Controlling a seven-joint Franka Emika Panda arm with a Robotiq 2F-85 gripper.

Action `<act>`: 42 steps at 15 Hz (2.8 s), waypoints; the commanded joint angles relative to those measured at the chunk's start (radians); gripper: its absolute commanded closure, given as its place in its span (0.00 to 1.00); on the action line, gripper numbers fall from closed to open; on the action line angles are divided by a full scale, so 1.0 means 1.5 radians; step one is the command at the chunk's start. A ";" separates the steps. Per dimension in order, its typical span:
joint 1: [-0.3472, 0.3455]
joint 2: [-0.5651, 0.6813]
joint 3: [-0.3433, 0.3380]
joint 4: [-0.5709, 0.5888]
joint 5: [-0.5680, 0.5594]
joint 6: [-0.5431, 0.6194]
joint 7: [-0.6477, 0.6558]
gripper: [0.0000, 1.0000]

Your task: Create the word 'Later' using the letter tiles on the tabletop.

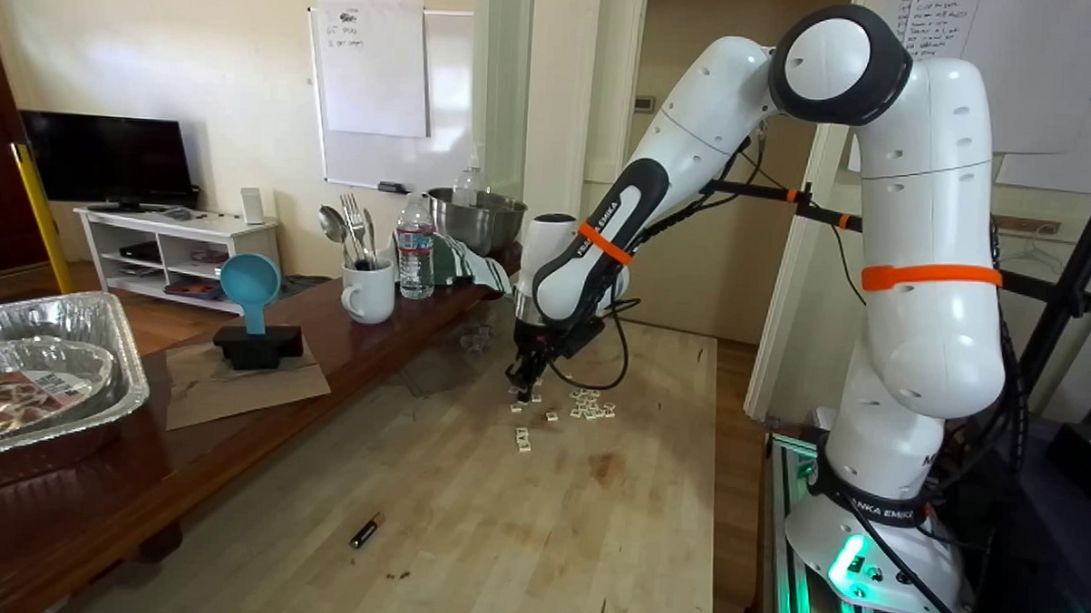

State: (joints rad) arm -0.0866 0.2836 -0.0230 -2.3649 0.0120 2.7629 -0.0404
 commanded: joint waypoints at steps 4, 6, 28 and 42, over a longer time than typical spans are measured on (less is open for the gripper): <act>-0.023 -0.008 0.018 -0.017 0.053 0.062 -0.039 1.00; -0.023 -0.005 0.015 -0.013 0.046 0.066 -0.049 1.00; -0.002 0.062 -0.011 0.037 -0.007 0.099 -0.048 1.00; 0.073 0.008 0.004 0.032 0.060 -0.103 0.181 1.00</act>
State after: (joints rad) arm 0.0053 0.3129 -0.0171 -2.3040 0.0606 2.7022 0.1475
